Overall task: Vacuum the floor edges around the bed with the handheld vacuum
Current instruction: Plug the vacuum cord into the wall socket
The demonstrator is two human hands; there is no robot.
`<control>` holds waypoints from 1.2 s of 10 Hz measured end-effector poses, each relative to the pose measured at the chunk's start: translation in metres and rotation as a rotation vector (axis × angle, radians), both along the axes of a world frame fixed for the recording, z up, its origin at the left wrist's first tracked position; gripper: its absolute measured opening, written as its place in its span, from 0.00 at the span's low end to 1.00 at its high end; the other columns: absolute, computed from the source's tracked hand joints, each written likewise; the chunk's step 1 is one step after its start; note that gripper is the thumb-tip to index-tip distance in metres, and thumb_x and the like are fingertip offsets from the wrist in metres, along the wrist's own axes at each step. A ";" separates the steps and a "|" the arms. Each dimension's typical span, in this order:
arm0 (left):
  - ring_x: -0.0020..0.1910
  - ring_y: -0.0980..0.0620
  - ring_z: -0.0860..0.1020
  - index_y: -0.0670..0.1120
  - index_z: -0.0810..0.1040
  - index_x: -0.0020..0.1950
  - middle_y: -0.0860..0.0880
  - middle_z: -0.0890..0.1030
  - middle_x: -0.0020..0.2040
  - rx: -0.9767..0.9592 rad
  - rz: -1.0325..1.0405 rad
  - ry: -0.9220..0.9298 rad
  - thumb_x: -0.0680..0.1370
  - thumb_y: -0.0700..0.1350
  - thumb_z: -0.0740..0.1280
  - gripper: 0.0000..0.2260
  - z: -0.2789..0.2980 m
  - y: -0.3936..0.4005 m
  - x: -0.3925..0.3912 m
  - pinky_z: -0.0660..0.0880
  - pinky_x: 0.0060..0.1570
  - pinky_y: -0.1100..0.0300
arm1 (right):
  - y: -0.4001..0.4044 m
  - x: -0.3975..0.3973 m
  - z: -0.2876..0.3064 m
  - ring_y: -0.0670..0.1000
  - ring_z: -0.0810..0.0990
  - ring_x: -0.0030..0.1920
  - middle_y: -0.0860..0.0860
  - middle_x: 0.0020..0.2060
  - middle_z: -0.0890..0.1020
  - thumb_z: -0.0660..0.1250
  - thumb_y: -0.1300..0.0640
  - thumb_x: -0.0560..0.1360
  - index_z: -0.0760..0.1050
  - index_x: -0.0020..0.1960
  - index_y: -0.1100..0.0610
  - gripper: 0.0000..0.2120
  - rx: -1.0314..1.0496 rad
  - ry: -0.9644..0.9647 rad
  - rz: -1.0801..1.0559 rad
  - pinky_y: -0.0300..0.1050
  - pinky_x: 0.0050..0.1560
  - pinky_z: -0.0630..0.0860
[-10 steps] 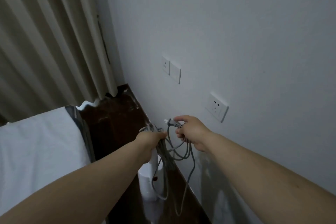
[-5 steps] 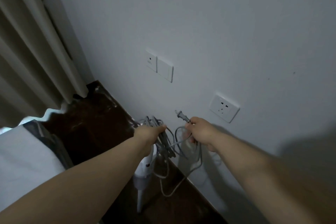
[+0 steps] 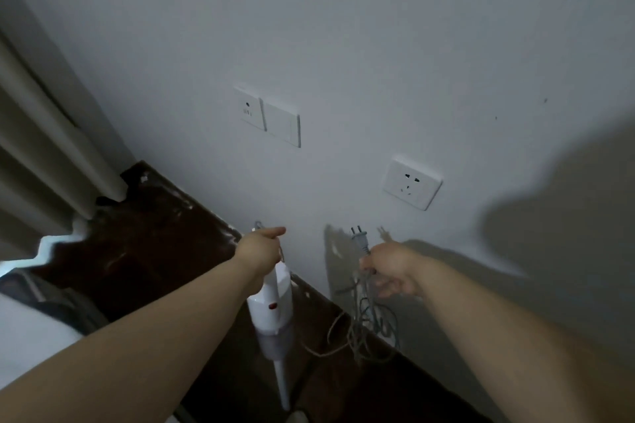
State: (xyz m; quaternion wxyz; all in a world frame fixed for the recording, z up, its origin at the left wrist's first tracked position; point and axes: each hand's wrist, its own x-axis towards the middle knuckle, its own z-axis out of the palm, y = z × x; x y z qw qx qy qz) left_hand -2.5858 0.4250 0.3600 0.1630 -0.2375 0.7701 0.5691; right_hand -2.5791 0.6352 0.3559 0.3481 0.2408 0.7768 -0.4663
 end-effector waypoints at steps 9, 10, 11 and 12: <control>0.62 0.35 0.75 0.47 0.69 0.71 0.35 0.75 0.65 -0.030 -0.467 0.096 0.79 0.32 0.55 0.22 0.016 0.052 -0.030 0.71 0.25 0.72 | 0.010 -0.024 0.042 0.52 0.80 0.35 0.55 0.36 0.80 0.60 0.58 0.81 0.72 0.53 0.62 0.06 -0.268 0.373 -0.730 0.45 0.34 0.76; 0.62 0.34 0.75 0.48 0.68 0.72 0.34 0.74 0.65 -0.012 -0.495 0.104 0.80 0.33 0.55 0.22 0.015 0.054 -0.030 0.71 0.25 0.73 | 0.004 -0.027 0.041 0.52 0.79 0.35 0.55 0.36 0.79 0.59 0.60 0.81 0.71 0.53 0.61 0.05 -0.290 0.387 -0.745 0.51 0.44 0.79; 0.62 0.35 0.75 0.49 0.66 0.74 0.35 0.73 0.66 -0.008 -0.509 0.105 0.80 0.33 0.55 0.23 0.015 0.056 -0.030 0.71 0.27 0.73 | 0.002 -0.030 0.036 0.51 0.80 0.35 0.54 0.36 0.79 0.58 0.59 0.81 0.71 0.50 0.60 0.05 -0.274 0.410 -0.746 0.55 0.55 0.77; 0.50 0.43 0.77 0.52 0.60 0.76 0.36 0.74 0.66 -0.014 -0.538 0.127 0.80 0.35 0.56 0.26 0.017 0.056 -0.031 0.71 0.27 0.73 | 0.001 -0.032 0.032 0.52 0.81 0.35 0.54 0.35 0.80 0.59 0.58 0.81 0.72 0.45 0.59 0.08 -0.265 0.436 -0.787 0.52 0.49 0.78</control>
